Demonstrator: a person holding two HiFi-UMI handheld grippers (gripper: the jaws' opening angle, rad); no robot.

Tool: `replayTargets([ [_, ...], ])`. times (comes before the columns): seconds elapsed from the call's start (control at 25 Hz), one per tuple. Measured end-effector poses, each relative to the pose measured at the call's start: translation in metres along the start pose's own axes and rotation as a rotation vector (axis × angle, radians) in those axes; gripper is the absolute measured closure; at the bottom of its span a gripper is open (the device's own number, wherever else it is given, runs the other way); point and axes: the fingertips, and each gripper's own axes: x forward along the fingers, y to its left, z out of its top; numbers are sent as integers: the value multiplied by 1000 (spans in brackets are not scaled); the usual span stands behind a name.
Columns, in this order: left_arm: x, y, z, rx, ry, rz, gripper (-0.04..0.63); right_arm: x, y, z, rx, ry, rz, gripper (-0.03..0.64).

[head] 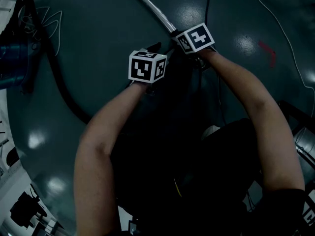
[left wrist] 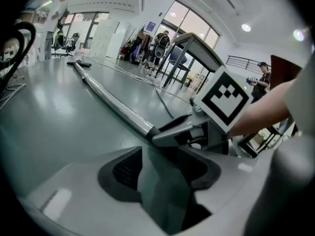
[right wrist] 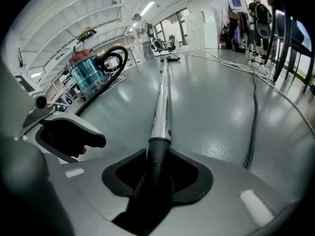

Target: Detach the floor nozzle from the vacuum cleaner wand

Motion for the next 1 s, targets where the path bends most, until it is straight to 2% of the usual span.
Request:
replayTargets([
  [0.24, 0, -4, -9, -4, 6, -10, 360, -6, 3, 1, 26, 33, -43, 477],
  [0.44, 1, -18, -21, 37, 35, -53, 344, -16, 13, 6, 65, 53, -34, 482],
  [0.68, 2, -23, -18, -53, 3, -60, 318, -27, 34, 11, 73, 60, -35, 483],
  [0.76, 0, -30, -13, -57, -23, -75, 321, -33, 37, 11, 72, 64, -32, 483],
  [0.88, -1, -45, -7, -63, -60, -139, 319, -39, 41, 12, 80, 58, 4, 485],
  [1.0, 2, -51, -7, -44, -48, -154, 302, -42, 48, 17, 74, 54, 23, 485],
])
